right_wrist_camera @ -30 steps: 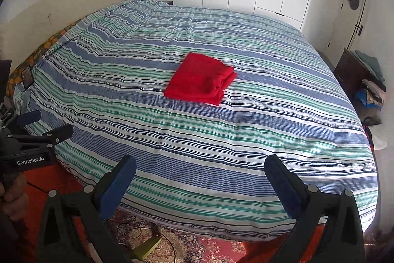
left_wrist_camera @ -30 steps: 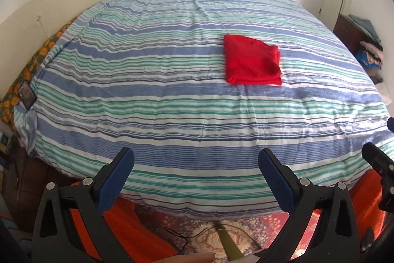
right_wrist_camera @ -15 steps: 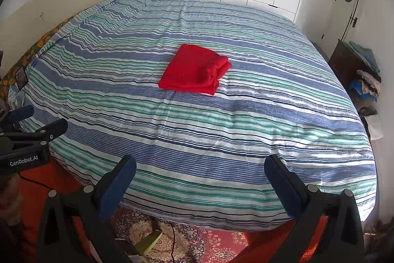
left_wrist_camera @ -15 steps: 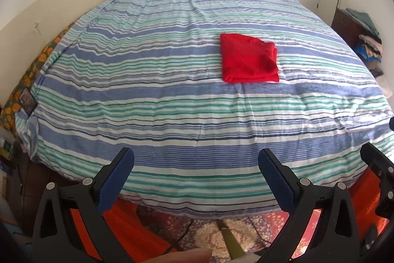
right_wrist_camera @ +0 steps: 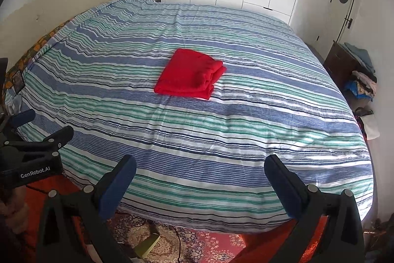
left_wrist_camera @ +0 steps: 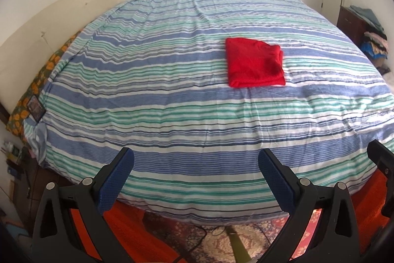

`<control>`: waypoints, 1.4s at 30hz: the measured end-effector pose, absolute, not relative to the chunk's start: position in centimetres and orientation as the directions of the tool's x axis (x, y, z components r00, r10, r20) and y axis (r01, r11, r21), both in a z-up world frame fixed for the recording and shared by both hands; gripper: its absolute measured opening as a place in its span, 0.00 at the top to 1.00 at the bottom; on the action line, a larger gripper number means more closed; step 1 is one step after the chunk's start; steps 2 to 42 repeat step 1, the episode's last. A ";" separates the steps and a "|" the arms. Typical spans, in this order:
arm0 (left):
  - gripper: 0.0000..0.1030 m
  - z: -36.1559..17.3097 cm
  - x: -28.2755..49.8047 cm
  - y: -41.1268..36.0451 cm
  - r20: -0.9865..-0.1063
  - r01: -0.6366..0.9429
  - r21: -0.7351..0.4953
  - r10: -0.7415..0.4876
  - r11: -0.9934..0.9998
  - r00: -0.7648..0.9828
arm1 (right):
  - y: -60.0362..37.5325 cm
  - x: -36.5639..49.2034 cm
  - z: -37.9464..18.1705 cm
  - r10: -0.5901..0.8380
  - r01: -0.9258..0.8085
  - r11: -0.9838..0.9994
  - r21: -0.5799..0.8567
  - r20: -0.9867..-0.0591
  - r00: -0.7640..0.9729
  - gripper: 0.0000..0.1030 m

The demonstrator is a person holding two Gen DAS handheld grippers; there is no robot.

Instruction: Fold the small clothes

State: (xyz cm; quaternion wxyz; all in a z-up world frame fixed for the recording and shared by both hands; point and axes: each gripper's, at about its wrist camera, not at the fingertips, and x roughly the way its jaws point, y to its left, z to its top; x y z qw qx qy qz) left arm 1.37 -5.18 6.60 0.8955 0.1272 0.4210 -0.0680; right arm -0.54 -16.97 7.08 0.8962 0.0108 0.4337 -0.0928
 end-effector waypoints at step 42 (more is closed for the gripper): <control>0.02 6.6 1.5 -5.1 -0.776 0.233 0.166 -0.019 0.958 0.631 | -17.0 -0.5 7.1 -0.155 0.176 0.983 -0.058 -0.779 0.607 0.00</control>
